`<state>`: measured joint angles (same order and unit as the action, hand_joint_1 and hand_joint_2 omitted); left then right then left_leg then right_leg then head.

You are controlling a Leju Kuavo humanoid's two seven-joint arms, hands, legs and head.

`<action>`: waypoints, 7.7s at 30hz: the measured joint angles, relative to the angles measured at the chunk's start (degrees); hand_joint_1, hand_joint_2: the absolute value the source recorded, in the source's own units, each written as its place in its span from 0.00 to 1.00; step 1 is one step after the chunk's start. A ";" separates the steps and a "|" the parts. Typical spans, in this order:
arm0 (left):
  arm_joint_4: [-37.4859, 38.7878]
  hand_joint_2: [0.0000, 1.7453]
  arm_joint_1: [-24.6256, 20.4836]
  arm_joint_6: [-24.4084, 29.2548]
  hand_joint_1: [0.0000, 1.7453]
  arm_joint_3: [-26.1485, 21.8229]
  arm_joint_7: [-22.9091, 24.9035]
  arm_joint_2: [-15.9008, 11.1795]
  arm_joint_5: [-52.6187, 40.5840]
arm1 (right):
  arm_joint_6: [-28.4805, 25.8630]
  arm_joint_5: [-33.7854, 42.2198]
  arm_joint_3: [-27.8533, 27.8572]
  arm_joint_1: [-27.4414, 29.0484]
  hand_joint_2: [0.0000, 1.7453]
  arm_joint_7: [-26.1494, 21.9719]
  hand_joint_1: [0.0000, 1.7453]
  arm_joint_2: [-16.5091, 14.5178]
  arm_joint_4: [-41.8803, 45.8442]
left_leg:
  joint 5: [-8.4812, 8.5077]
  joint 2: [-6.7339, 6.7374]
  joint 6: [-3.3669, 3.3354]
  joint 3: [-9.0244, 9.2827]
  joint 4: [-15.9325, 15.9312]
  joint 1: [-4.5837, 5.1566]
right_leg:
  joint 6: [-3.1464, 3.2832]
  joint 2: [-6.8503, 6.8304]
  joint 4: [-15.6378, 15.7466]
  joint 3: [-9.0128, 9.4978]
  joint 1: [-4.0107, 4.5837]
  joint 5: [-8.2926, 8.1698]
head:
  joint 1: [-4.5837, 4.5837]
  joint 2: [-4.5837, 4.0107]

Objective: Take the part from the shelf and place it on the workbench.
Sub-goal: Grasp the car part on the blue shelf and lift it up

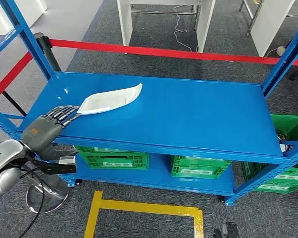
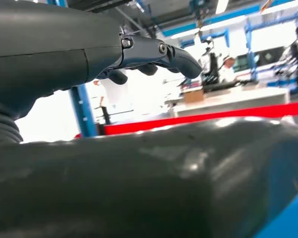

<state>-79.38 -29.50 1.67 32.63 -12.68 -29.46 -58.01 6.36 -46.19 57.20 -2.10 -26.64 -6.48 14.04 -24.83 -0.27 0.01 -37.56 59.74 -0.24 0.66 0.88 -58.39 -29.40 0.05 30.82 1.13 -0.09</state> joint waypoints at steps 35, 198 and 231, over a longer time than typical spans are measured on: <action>12.36 0.00 -4.76 3.58 0.00 6.25 -0.90 5.12 0.91 | -5.31 -14.31 -6.28 1.25 0.00 11.93 0.00 1.65 -0.71 | -1.16 -0.20 -0.88 2.62 -0.97 -0.04 | -1.58 -0.34 -0.05 -3.07 -0.39 -1.70 | 0.25 0.00; 15.48 1.00 -2.02 20.87 1.00 -6.14 -4.69 18.32 14.85 | -4.77 -21.57 -4.04 1.50 0.00 6.13 0.00 3.13 -1.76 | -1.56 0.14 -2.04 3.73 -1.56 -0.08 | -3.10 -0.57 -15.90 -12.34 -1.15 3.26 | 0.66 0.00; -4.27 1.00 8.47 26.80 1.00 -20.20 -13.56 31.85 47.85 | -7.24 -22.59 -1.01 1.36 0.00 8.71 0.00 1.21 -1.76 | -1.38 0.15 -2.35 3.71 -1.35 0.04 | -3.36 -0.71 -8.49 -7.45 -1.18 -0.20 | 0.73 0.00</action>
<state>-83.66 -21.03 28.47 12.44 -26.24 2.39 -10.15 -0.88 -68.79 56.19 -0.74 -17.93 -5.27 12.28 -26.21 -0.11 -2.34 -33.85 58.39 -0.20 -2.70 0.17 -66.88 -36.85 -1.13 30.61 1.87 -0.09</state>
